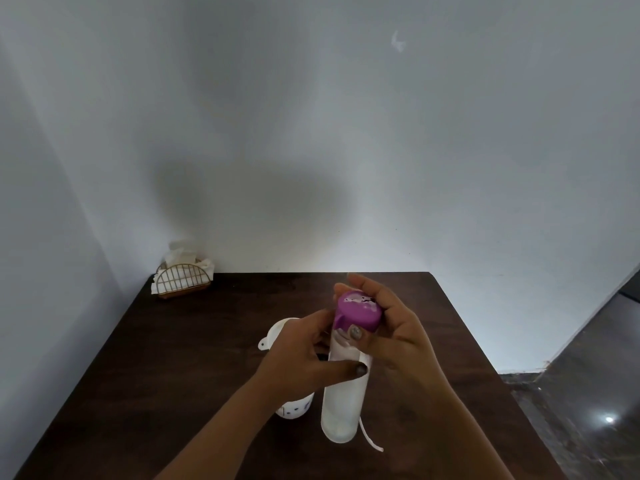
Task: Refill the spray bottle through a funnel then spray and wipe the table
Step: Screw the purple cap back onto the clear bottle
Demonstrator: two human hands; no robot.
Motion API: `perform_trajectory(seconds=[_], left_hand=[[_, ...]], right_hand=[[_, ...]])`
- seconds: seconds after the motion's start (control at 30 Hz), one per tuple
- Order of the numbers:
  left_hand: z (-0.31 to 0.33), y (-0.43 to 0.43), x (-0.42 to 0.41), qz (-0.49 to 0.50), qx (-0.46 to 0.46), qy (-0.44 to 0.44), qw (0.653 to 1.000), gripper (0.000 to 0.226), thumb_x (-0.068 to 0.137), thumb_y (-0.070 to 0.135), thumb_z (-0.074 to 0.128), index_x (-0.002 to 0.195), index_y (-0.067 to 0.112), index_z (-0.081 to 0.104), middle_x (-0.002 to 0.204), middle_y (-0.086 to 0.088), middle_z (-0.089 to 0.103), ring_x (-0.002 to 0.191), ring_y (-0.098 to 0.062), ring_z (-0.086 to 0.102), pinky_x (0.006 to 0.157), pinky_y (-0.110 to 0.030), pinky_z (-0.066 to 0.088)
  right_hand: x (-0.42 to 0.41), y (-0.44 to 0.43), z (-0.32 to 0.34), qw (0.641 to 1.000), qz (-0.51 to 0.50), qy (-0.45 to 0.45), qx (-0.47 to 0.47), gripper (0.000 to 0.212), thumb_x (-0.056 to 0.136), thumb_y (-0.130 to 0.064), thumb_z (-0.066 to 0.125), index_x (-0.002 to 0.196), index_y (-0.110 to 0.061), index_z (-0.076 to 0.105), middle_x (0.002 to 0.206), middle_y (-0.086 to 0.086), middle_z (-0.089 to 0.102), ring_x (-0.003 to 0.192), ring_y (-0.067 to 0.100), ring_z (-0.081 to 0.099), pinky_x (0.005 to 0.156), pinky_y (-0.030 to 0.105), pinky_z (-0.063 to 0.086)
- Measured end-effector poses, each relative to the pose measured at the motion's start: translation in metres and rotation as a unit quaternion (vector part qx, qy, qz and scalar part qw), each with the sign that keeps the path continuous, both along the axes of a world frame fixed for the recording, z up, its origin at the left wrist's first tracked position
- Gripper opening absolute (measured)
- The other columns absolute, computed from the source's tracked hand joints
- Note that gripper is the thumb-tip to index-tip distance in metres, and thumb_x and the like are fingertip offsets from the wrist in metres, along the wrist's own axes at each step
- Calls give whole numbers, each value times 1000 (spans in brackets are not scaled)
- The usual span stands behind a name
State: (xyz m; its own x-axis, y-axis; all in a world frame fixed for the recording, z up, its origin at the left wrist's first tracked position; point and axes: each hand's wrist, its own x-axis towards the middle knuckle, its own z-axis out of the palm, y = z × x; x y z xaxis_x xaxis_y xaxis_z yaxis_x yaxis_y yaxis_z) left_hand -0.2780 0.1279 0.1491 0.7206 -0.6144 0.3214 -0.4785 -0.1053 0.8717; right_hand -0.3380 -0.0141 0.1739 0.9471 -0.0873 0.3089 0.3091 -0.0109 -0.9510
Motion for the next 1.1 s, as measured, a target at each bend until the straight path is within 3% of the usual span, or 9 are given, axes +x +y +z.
perform_trajectory(seconds=[0.1,0.17,0.27,0.43,0.57,0.73,0.9,1.1], left_hand=[[2,-2,-3,6,-8,-10,1000,54,66,21,81,110,37,54,100,13,68,94,-4,65,77,-16,52],[3,-5,-5,8,-5,-17,1000,54,64,26,80,109,40,54,99,17,67,94,-2,64,76,-14,52],[2,-6,-6,1,1,-8,1000,53,62,26,79,108,38,54,101,15,66,94,-4,64,78,-18,54],[4,-3,-5,-2,3,-4,1000,58,65,17,82,109,40,51,103,18,64,98,0,62,78,-13,51],[4,-2,-3,-19,-1,18,1000,55,66,14,81,112,31,55,104,10,67,96,-5,65,78,-16,52],[1,-2,-3,-25,-7,31,999,48,66,13,81,109,18,60,100,2,70,91,-11,67,78,-23,55],[2,-2,-2,-14,-8,21,1000,49,66,13,81,107,29,58,96,9,70,90,-7,67,75,-16,53],[0,-3,-3,-4,-10,-5,1000,56,64,15,82,109,35,55,99,18,67,94,-2,64,75,-13,51]], right_hand=[[2,6,-2,994,-95,5,-49,54,64,-5,81,105,-30,55,107,-8,63,99,10,62,75,19,54],[3,12,-5,982,-170,8,-81,57,57,-12,87,96,-33,52,97,-13,59,88,3,61,64,9,50],[3,17,-9,968,-225,14,-113,58,53,-23,90,91,-35,47,92,-16,56,83,2,59,61,6,48],[-2,11,-6,982,-160,-14,-103,53,63,-13,84,101,-33,53,99,-13,60,93,-7,57,69,10,51],[-3,1,-2,993,-85,-37,-74,53,67,-12,79,112,-29,56,108,-8,66,103,6,62,78,19,54],[-2,-5,-8,998,-1,-36,57,46,78,-13,66,123,-20,56,122,6,64,113,27,61,88,38,55],[-1,-2,-5,997,-43,-32,-46,40,74,-15,68,111,-25,59,110,-8,67,104,16,63,80,26,55],[2,12,-11,981,-177,-31,-77,54,58,-7,87,94,-29,53,96,-6,60,86,3,61,64,12,51]])
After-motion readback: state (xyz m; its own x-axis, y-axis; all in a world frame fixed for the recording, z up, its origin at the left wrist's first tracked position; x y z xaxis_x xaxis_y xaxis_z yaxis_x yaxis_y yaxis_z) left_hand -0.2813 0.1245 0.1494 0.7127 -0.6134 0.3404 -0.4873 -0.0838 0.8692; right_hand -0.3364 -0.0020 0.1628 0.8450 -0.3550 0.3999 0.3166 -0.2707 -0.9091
